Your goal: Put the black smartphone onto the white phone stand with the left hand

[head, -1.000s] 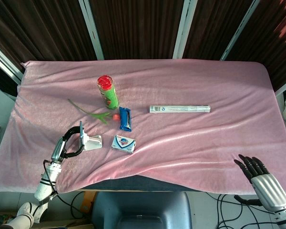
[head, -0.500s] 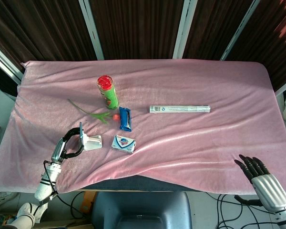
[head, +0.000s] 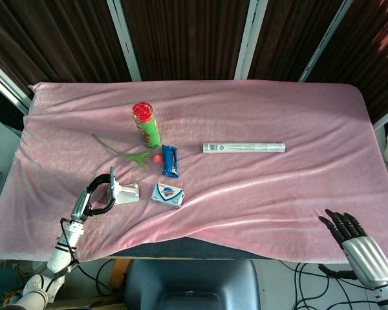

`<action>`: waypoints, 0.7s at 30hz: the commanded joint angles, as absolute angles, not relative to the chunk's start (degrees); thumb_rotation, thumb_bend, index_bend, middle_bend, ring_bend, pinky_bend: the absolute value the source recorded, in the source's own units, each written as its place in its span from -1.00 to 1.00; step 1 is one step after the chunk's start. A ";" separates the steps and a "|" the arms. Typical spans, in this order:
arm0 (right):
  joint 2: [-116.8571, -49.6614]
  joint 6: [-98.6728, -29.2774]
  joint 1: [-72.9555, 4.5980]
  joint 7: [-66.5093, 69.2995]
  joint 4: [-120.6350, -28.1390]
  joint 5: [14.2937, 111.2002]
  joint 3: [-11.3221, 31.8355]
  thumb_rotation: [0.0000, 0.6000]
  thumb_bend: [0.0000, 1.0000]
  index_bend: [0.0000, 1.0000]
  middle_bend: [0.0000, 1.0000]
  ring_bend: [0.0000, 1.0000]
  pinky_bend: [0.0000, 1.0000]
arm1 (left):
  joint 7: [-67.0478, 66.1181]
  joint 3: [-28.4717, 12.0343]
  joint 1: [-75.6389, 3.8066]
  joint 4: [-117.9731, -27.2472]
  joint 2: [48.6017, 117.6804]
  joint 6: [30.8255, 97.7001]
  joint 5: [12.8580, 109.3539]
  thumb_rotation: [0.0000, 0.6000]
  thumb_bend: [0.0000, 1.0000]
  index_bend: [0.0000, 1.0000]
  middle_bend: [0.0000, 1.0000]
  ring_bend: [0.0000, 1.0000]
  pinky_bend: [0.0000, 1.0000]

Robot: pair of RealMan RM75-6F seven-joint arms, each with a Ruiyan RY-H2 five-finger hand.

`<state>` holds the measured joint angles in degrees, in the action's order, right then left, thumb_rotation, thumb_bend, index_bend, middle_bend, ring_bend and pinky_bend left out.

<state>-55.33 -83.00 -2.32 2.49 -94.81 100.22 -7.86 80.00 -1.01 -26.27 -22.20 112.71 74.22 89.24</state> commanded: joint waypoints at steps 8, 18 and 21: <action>-55.29 -83.08 -2.25 2.47 -94.85 100.26 -7.87 1.00 -0.56 -1.00 -1.00 -1.00 -1.00 | 78.79 -0.68 -26.37 -22.19 112.50 74.18 89.33 1.00 -0.42 -0.94 -0.99 -0.99 -0.97; -55.26 -83.08 -2.20 2.46 -94.76 100.25 -7.87 1.00 -0.57 -1.00 -1.00 -1.00 -1.00 | 74.28 0.17 -25.26 -23.44 110.39 79.21 90.62 1.00 -0.48 -1.00 -1.00 -1.00 -1.00; -55.18 -83.28 -2.10 2.67 -94.70 100.22 -7.86 1.00 -0.57 -1.00 -1.00 -1.00 -1.00 | 64.49 1.73 -22.98 -23.58 107.15 84.77 92.44 1.00 -0.49 -1.00 -1.00 -1.00 -1.00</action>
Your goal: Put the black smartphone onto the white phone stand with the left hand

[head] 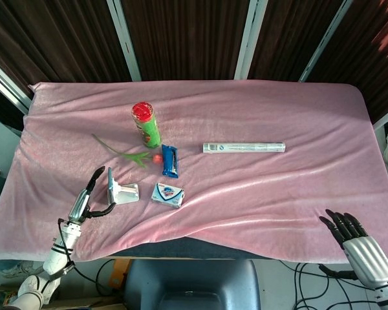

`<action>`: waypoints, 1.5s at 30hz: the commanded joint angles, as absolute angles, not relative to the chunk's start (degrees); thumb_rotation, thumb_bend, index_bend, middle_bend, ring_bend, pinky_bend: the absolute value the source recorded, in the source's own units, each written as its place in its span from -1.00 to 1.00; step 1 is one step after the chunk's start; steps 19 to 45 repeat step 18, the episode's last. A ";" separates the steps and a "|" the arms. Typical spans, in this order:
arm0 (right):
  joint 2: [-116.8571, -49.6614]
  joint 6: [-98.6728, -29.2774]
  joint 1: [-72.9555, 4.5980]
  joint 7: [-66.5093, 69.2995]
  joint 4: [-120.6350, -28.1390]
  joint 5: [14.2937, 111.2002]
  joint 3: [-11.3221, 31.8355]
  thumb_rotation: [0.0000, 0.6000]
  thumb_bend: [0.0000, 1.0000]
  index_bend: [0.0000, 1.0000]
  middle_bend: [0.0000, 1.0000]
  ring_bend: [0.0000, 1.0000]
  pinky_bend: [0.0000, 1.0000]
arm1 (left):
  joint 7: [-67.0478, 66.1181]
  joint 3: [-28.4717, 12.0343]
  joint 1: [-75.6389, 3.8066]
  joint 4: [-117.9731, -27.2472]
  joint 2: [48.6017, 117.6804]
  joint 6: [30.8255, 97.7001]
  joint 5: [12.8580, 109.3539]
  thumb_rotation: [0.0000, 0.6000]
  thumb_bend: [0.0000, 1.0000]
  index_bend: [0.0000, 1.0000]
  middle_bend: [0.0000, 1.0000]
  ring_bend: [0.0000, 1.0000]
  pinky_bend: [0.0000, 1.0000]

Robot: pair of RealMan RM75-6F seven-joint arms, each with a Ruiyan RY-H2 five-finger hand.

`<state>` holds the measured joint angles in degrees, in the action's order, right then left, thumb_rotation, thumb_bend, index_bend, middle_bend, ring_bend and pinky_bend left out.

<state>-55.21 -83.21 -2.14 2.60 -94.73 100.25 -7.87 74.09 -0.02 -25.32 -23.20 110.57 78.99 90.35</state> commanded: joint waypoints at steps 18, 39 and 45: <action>-55.95 -82.06 -2.46 0.84 -95.47 99.31 -7.40 1.00 -0.57 -1.00 -1.00 -1.00 -1.00 | -19.66 -2.20 -7.08 -75.67 82.55 91.96 79.61 1.00 -0.39 -1.00 -1.00 -1.00 -1.00; -55.95 -82.06 -2.46 0.84 -95.47 99.31 -7.40 1.00 -0.57 -1.00 -1.00 -1.00 -1.00 | -19.66 -2.20 -7.08 -75.67 82.55 91.96 79.61 1.00 -0.39 -1.00 -1.00 -1.00 -1.00; -55.95 -82.06 -2.46 0.84 -95.47 99.31 -7.40 1.00 -0.57 -1.00 -1.00 -1.00 -1.00 | -19.66 -2.20 -7.08 -75.67 82.55 91.96 79.61 1.00 -0.39 -1.00 -1.00 -1.00 -1.00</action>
